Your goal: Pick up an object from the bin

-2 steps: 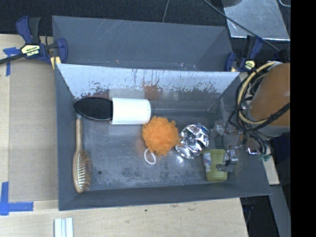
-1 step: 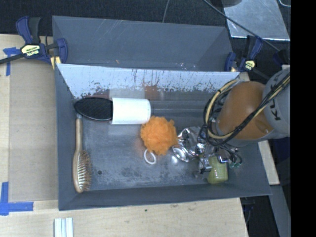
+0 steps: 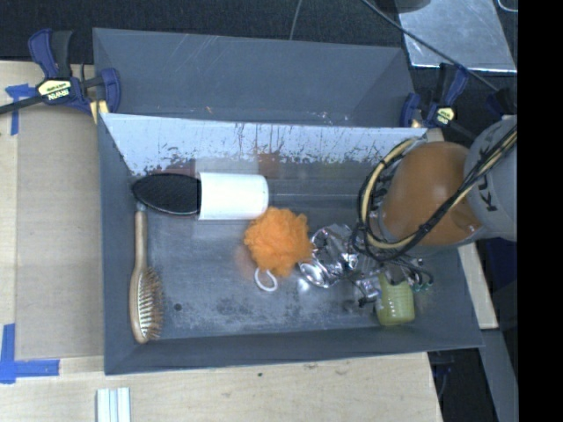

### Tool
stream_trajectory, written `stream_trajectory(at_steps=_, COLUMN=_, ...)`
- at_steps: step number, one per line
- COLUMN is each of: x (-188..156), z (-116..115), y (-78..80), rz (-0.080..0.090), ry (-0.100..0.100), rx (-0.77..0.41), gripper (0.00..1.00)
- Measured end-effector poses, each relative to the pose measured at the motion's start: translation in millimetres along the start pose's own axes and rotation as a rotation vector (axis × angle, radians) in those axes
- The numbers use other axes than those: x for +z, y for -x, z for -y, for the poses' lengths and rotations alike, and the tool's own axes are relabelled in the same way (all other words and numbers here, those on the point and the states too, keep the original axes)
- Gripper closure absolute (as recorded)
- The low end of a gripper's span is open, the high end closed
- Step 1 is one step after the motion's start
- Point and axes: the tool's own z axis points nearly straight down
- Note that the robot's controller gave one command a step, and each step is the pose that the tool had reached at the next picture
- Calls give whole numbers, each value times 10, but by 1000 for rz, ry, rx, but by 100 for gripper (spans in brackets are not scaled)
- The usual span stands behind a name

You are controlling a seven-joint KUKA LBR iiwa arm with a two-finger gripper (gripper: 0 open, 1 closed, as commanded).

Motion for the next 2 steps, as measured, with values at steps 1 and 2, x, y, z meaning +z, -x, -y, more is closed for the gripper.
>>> stream_trajectory(at_steps=1, x=-4, z=1, y=4, rz=2, ry=-1, rx=-3, gripper=100)
stream_trajectory(at_steps=2, x=-1461, z=-172, y=643, rz=16, ry=-5, rx=-130, gripper=100)
